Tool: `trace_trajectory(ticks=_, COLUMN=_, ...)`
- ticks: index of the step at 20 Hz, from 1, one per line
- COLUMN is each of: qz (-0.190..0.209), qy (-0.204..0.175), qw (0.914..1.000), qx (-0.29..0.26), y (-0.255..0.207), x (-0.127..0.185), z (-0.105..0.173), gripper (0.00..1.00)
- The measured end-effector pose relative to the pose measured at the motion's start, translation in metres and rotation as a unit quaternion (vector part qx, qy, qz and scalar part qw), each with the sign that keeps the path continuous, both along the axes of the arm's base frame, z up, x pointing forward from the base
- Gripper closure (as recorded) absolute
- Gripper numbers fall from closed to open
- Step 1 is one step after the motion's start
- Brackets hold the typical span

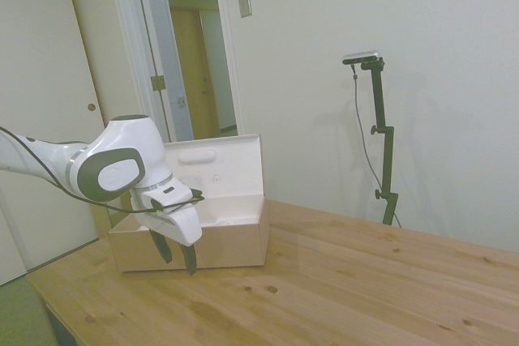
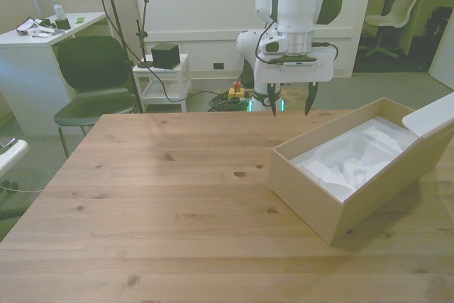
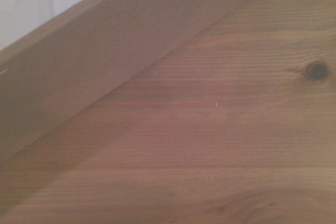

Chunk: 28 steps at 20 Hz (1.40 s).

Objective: Close the box

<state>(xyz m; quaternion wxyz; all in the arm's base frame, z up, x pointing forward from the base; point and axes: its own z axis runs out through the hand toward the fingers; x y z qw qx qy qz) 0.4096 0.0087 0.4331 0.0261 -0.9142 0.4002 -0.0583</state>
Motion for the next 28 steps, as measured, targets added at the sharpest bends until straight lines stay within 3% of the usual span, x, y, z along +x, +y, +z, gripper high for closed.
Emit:
trace_trajectory(ticks=5, qz=0.005, qy=-0.008, qw=1.0000, qx=0.000, y=-0.002, x=0.002, z=0.008, gripper=0.00)
trace_trajectory(ticks=17, qz=0.043, qy=-0.093, qw=0.9947, qx=-0.006, y=0.024, x=0.023, z=0.122, gripper=0.00)
trace_trajectory(ticks=24, qz=0.102, qy=-0.153, qw=0.9827, qx=-0.018, y=0.050, x=0.046, z=0.180, gripper=0.00)
trace_trajectory(ticks=28, qz=0.153, qy=-0.194, qw=0.9681, qx=-0.042, y=0.073, x=0.071, z=0.193, gripper=0.00)
